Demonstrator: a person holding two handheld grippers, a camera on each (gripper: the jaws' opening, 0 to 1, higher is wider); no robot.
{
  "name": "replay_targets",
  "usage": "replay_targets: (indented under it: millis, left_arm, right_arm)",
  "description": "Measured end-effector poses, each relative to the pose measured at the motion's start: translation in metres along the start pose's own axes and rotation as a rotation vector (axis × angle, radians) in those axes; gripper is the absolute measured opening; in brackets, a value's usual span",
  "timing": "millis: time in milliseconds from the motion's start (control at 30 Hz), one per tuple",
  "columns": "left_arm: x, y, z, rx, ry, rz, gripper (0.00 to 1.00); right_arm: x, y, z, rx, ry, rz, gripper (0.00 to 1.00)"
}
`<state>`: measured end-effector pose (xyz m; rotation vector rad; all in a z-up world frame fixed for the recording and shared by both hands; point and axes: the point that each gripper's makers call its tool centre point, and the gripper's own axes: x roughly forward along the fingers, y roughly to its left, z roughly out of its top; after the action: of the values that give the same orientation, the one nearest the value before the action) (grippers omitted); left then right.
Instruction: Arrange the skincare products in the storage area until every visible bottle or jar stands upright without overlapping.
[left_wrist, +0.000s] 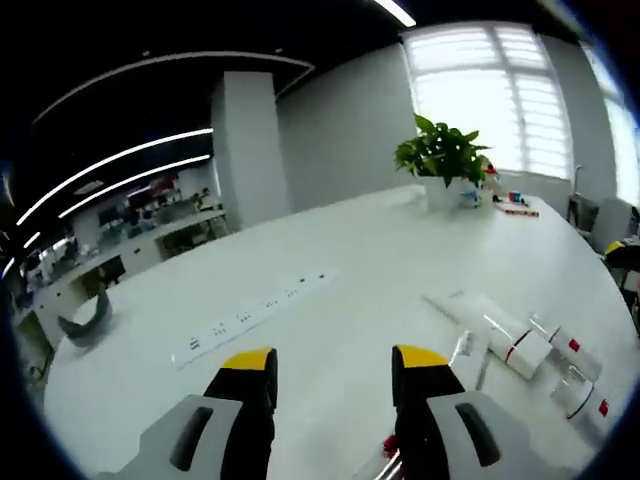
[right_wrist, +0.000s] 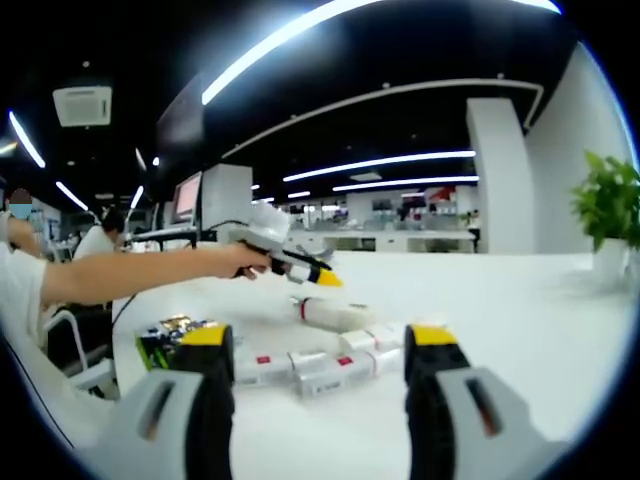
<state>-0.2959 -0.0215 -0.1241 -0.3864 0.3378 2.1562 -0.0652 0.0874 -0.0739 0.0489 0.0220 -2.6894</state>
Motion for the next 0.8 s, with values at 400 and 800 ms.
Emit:
replay_targets:
  millis: [400,800]
  left_arm:
    - [-0.032,-0.043,-0.038,-0.001,0.145,-0.25,0.47]
    - [-0.027,-0.048,-0.054,0.129,0.214,-0.24,0.3]
  right_arm:
    - [0.004,0.003,-0.001,-0.002,0.007,0.009,0.7]
    - [0.004,0.004,-0.002,0.0,0.009,0.011,0.7]
